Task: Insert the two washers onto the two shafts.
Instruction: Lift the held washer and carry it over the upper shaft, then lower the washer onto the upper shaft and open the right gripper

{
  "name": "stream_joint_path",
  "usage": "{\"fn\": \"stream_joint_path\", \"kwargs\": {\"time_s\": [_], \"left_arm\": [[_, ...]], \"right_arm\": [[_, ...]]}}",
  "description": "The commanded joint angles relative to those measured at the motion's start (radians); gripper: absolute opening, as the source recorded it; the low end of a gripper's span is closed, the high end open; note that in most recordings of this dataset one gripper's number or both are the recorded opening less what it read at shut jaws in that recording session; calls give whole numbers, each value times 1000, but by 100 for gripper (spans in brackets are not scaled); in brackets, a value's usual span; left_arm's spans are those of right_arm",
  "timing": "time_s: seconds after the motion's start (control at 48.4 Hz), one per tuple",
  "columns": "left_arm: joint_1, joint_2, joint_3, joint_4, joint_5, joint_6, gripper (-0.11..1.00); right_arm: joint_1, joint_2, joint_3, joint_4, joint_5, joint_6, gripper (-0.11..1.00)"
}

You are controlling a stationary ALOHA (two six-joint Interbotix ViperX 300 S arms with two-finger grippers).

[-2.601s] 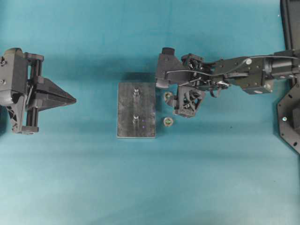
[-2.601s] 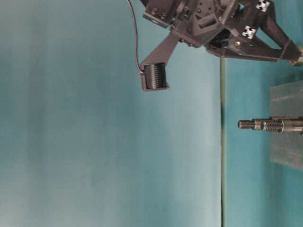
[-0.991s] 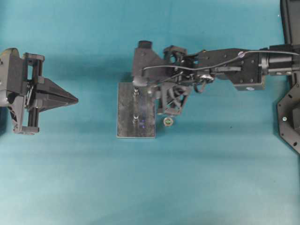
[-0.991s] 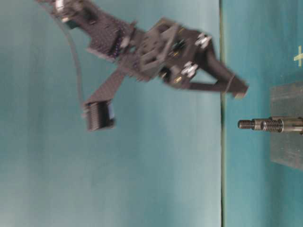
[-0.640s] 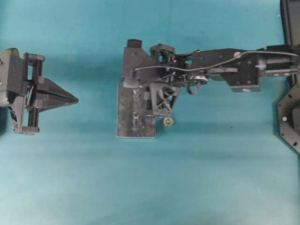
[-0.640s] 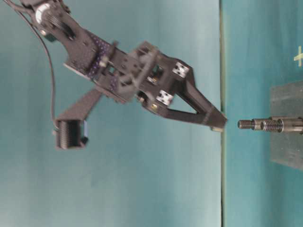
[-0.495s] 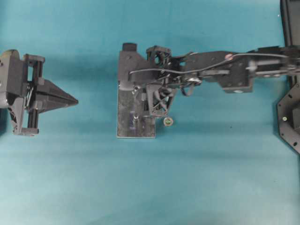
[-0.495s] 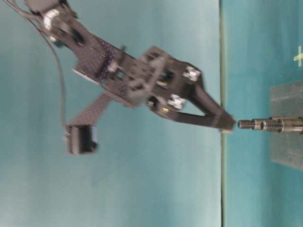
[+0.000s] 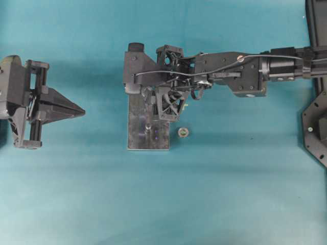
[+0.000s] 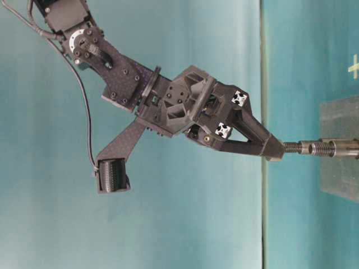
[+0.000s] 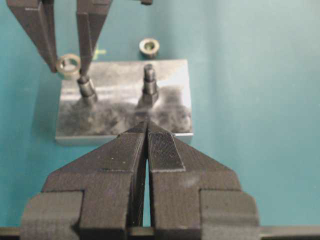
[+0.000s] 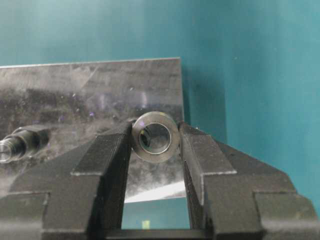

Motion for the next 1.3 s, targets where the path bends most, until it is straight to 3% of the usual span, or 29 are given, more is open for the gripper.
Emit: {"fn": "stream_joint_path", "kwargs": {"time_s": [0.0, 1.218, 1.28], "left_arm": [[-3, 0, -8, 3, -9, -2, 0], [-3, 0, -5, 3, -14, -2, 0], [-3, 0, -5, 3, -14, -2, 0]], "right_arm": [[8, -17, -20, -3, 11, -6, 33], [21, 18, -23, 8, 9, 28, 34], [18, 25, -25, 8, 8, 38, 47]]}}
